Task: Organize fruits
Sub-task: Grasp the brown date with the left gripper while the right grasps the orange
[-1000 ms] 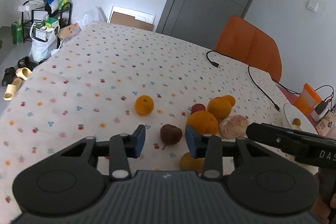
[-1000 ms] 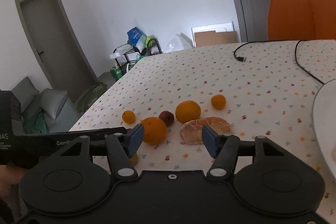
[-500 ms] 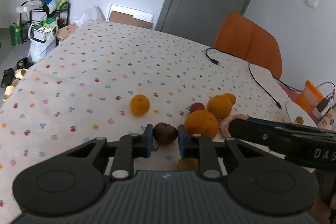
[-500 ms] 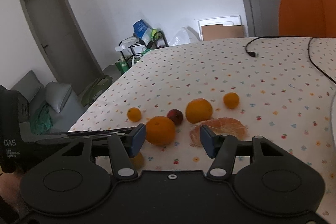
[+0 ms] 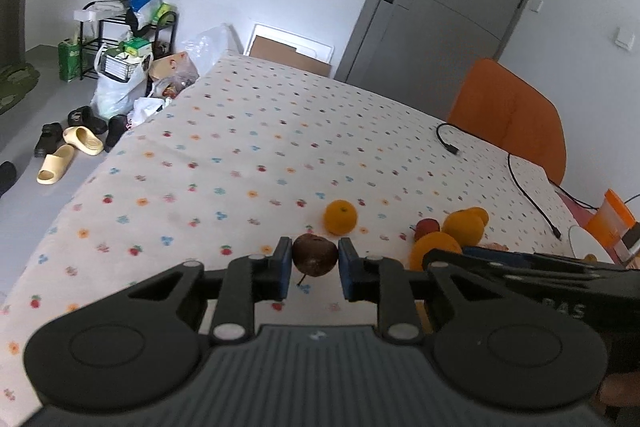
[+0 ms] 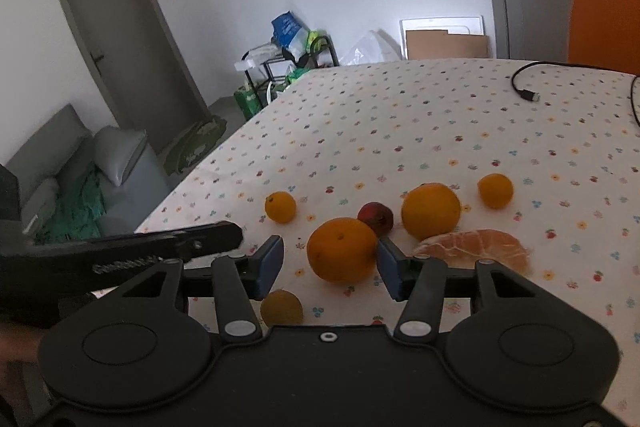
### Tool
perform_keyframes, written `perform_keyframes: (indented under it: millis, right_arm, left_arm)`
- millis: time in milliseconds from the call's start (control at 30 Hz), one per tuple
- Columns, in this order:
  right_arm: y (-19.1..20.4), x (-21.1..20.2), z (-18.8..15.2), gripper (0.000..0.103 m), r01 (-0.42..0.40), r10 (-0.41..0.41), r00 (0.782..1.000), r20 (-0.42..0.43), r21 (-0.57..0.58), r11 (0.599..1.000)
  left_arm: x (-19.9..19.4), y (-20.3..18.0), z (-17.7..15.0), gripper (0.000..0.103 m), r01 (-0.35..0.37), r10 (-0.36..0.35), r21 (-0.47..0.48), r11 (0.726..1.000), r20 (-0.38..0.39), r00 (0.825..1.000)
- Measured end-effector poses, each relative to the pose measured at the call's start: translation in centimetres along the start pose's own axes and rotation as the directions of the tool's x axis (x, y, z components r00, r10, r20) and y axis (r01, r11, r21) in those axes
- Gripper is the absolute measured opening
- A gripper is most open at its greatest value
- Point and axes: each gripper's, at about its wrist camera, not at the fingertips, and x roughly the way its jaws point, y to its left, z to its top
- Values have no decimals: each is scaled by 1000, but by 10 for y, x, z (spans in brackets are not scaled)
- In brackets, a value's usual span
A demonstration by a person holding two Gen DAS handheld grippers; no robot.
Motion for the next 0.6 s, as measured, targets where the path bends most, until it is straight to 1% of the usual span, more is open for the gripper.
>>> perform_keyframes:
  millis: [33, 67, 100, 200, 300, 367, 600]
  right_arm:
    - [1, 2, 0, 52, 13, -13, 1000, 3, -10, 1000]
    - [1, 4, 0, 48, 25, -25, 1000, 1, -10, 1000]
    - [0, 6, 0, 39, 31, -31, 1000, 0, -6, 999]
    - [-4, 4, 2, 38, 24, -24, 1000, -1, 17, 1000]
    - [-5, -5, 0, 38, 32, -32, 999, 24, 11, 999]
    - [-7, -13, -1, 38, 25, -26, 999, 33, 19, 1000]
    - [-17, -44, -7, 38, 40, -42, 996, 78, 34, 999]
  left_arm:
    - [-1, 0, 0, 23, -1, 1, -5, 1000, 2, 1000]
    - [-2, 1, -1, 23, -1, 1, -8, 1000, 6, 1000]
    - [-3, 0, -1, 23, 0, 0, -8, 1000, 8, 1000]
    - [-7, -5, -2, 23, 7, -7, 4, 1000, 15, 1000]
    - [-10, -9, -3, 23, 15, -16, 12, 1000, 23, 1000]
    - [-11, -14, -4, 23, 22, -22, 20, 1000, 24, 999]
    - [-16, -35, -8, 23, 45, -47, 49, 998, 32, 998]
